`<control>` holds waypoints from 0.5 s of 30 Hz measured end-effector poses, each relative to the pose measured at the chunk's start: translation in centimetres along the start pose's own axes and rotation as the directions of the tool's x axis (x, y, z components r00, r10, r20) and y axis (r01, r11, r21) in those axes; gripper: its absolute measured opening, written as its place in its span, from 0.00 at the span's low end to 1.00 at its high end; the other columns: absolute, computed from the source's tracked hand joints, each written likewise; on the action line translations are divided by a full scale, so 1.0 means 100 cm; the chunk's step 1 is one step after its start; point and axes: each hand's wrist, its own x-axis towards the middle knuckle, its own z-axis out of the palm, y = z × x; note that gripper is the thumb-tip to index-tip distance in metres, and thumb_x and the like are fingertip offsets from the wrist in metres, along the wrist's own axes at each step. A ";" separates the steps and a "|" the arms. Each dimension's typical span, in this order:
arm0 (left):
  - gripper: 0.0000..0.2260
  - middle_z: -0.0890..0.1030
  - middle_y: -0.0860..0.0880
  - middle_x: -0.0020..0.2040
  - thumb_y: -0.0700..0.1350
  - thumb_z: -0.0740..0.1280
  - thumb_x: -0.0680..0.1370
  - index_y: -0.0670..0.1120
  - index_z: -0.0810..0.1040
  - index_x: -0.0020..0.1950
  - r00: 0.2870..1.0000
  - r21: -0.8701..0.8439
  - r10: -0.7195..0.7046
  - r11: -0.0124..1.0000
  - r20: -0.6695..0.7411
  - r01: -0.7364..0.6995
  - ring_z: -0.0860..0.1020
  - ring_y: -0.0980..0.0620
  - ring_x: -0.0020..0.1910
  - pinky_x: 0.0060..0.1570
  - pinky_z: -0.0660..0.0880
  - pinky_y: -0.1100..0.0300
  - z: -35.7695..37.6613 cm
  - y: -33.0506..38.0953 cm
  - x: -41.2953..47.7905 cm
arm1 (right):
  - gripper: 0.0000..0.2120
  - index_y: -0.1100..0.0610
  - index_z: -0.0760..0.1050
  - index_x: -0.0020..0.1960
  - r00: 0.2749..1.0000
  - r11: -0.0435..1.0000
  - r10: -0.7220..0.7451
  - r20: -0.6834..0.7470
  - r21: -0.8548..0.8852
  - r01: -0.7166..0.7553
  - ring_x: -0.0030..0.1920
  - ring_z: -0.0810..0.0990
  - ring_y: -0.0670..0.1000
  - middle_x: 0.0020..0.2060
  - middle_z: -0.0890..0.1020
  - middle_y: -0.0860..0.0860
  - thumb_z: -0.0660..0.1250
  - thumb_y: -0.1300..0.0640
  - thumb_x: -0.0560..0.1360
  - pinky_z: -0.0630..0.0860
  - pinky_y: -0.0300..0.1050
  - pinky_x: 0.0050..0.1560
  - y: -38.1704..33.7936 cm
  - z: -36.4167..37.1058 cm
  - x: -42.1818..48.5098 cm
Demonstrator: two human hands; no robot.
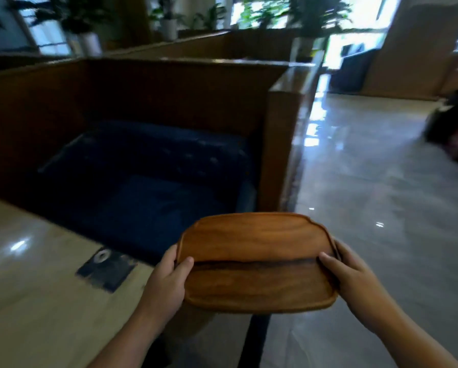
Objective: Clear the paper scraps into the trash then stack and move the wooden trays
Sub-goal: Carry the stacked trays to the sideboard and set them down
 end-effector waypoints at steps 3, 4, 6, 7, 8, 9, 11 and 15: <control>0.08 0.80 0.50 0.56 0.51 0.61 0.79 0.63 0.75 0.53 0.981 0.016 0.034 0.999 0.189 -0.038 0.78 0.48 0.54 0.59 0.74 0.42 0.085 0.025 0.013 | 0.18 0.54 0.73 0.66 0.981 1.000 -0.029 -0.194 -0.018 0.026 0.54 0.82 0.50 0.57 0.82 0.53 0.63 0.63 0.77 0.81 0.44 0.49 -0.008 -0.082 -0.032; 0.08 0.80 0.49 0.56 0.50 0.61 0.80 0.62 0.74 0.54 0.965 0.012 0.050 0.998 0.258 -0.055 0.79 0.47 0.54 0.59 0.74 0.42 0.115 0.034 0.015 | 0.17 0.54 0.73 0.65 0.967 0.999 -0.039 -0.252 -0.020 0.035 0.53 0.82 0.49 0.57 0.82 0.53 0.63 0.63 0.77 0.80 0.43 0.48 -0.013 -0.106 -0.046; 0.09 0.81 0.46 0.55 0.45 0.61 0.80 0.56 0.75 0.57 0.927 -0.009 0.075 0.997 0.366 -0.077 0.80 0.46 0.52 0.55 0.76 0.46 0.171 0.048 0.017 | 0.16 0.54 0.73 0.63 0.923 0.999 -0.044 -0.382 -0.006 0.045 0.51 0.83 0.48 0.55 0.82 0.52 0.62 0.64 0.77 0.80 0.38 0.43 -0.019 -0.148 -0.074; 0.10 0.82 0.44 0.54 0.42 0.61 0.80 0.53 0.76 0.58 0.905 -0.023 0.079 0.997 0.418 -0.077 0.81 0.46 0.51 0.52 0.77 0.49 0.197 0.056 0.014 | 0.16 0.54 0.73 0.64 0.896 0.999 -0.046 -0.442 -0.003 0.049 0.52 0.82 0.49 0.56 0.82 0.53 0.62 0.65 0.77 0.80 0.38 0.43 -0.018 -0.167 -0.089; 0.11 0.82 0.44 0.53 0.40 0.61 0.80 0.51 0.76 0.59 0.876 -0.034 0.089 0.996 0.473 -0.084 0.81 0.45 0.50 0.49 0.78 0.52 0.224 0.063 0.012 | 0.17 0.55 0.73 0.65 0.864 0.999 -0.047 -0.501 -0.004 0.053 0.53 0.82 0.50 0.57 0.82 0.54 0.62 0.65 0.77 0.79 0.38 0.44 -0.019 -0.184 -0.105; 0.11 0.82 0.43 0.52 0.39 0.60 0.80 0.49 0.76 0.59 0.842 -0.037 0.098 0.995 0.530 -0.093 0.82 0.45 0.50 0.45 0.79 0.56 0.250 0.070 0.010 | 0.17 0.56 0.72 0.65 0.820 0.998 -0.048 -0.570 -0.006 0.055 0.53 0.82 0.50 0.57 0.82 0.54 0.62 0.64 0.77 0.78 0.37 0.43 -0.019 -0.199 -0.120; 0.11 0.83 0.44 0.51 0.38 0.61 0.79 0.47 0.76 0.59 0.769 -0.034 0.123 0.991 0.627 -0.131 0.82 0.46 0.48 0.40 0.79 0.61 0.295 0.081 0.004 | 0.17 0.57 0.72 0.66 0.724 0.998 -0.042 -0.688 0.006 0.064 0.53 0.81 0.50 0.56 0.81 0.53 0.62 0.64 0.78 0.78 0.39 0.44 -0.020 -0.226 -0.147; 0.11 0.83 0.44 0.51 0.41 0.65 0.77 0.46 0.77 0.59 0.628 -0.043 0.170 0.976 0.760 -0.212 0.81 0.42 0.51 0.53 0.77 0.46 0.371 0.100 -0.002 | 0.17 0.54 0.70 0.68 0.552 0.996 0.013 -0.834 0.061 0.069 0.56 0.80 0.56 0.58 0.80 0.54 0.61 0.60 0.79 0.77 0.56 0.56 -0.026 -0.258 -0.186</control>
